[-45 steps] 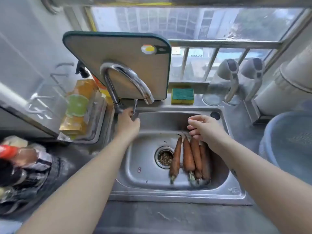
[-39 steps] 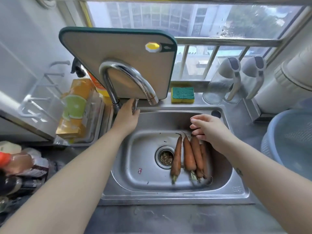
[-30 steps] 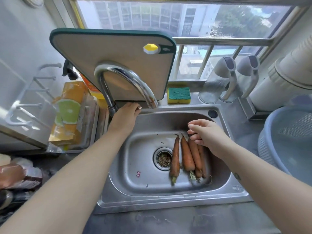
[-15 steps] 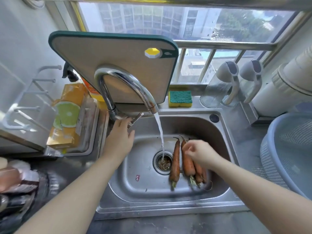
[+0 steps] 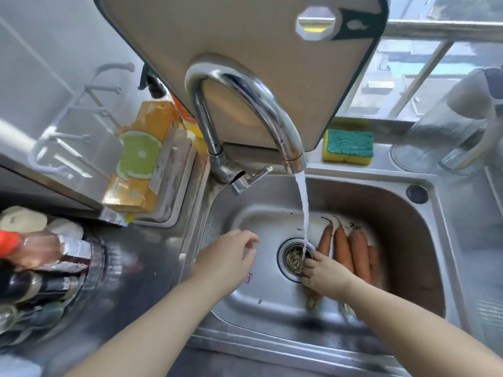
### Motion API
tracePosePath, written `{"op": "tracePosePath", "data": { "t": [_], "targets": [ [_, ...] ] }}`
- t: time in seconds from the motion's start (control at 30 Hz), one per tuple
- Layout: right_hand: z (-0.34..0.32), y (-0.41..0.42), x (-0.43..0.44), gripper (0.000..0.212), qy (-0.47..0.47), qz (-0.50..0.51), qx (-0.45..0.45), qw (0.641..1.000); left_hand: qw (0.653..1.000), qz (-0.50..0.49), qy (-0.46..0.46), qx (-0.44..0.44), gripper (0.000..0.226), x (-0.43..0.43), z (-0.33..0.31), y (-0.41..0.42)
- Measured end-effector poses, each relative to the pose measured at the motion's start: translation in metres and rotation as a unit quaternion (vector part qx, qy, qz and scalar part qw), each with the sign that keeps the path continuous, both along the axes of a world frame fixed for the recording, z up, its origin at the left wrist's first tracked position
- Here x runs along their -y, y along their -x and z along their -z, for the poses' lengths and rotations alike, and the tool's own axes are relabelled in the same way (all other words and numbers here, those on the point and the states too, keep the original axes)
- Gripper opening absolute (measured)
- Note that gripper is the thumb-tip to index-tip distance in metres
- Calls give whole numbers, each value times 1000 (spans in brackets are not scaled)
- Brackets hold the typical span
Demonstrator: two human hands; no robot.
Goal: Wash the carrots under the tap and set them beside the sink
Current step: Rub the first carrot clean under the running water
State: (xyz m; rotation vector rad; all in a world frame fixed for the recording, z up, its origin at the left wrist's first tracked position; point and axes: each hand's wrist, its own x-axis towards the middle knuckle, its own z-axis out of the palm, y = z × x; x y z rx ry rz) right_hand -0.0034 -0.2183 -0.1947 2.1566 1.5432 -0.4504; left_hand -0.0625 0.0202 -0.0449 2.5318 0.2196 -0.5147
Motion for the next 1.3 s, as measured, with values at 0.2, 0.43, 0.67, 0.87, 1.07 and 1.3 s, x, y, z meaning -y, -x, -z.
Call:
{"op": "tracePosePath", "data": {
  "t": [0.2, 0.43, 0.67, 0.87, 1.07, 1.3],
  "targets": [
    [-65, -1, -1, 21, -207, 117, -142, 961, 1000, -6, 21, -21, 29, 7, -2, -6],
    [-162, 15, -14, 32, -452, 520, -360, 629, 958, -102, 257, -76, 27, 48, -15, -17],
    [-180, 9, -34, 22, -520, 607, -370, 474, 885, -210, 406, -87, 43, 89, -10, -22],
    [-168, 13, -63, 27, -558, 629, -400, 364, 895, -216, 388, -38, 48, 88, -5, -12],
    [-166, 3, -87, 14, -572, 672, -329, 336, 927, -173, 333, 20, 45, 80, 8, -3],
    [-166, 0, -96, 26, -561, 705, -406, 151, 918, -224, 323, 48, 60, 80, 8, -1]
  ]
}}
